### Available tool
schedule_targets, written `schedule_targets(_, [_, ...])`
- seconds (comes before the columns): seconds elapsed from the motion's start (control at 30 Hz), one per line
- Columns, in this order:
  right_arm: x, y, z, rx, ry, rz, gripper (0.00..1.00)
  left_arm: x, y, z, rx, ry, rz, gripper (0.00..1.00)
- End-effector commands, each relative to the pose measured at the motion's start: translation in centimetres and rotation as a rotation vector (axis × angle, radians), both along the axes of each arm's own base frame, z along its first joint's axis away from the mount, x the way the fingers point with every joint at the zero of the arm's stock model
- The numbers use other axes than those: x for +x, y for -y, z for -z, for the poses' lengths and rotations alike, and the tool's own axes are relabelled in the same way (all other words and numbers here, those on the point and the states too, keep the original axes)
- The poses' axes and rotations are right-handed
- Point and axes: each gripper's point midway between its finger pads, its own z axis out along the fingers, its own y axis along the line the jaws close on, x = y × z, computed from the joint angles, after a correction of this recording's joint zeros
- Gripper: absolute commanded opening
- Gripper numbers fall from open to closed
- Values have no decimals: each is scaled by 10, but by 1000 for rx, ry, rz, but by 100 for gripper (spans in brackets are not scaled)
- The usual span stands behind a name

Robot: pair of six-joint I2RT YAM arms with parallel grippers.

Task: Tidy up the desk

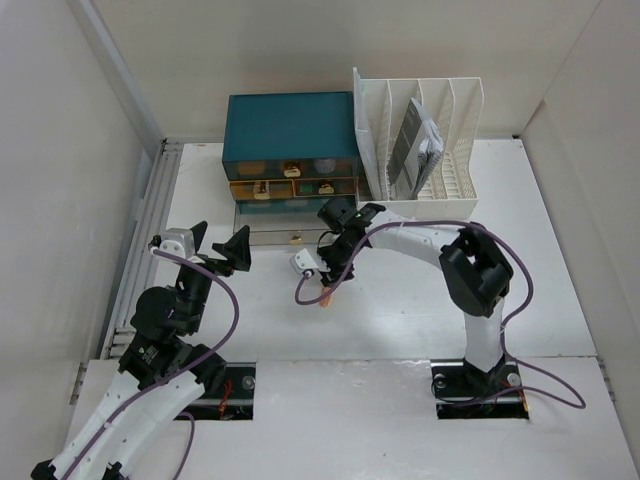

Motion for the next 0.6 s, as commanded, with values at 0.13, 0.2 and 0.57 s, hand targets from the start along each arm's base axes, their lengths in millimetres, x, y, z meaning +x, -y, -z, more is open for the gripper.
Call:
schedule_targets(0.13, [-1,-4,3,-6,-22,8,54,-2,-4,-19,-24,49,-12,92])
schedule_targets(0.2, [-2,-4,6,-15,-31,8,54,-2,-4,-19,-24,49,-12,92])
schedule_targets(0.57, [-6,-11,20,-16,-33,-11,54,-2,-4,-19,-24,49,-12,92])
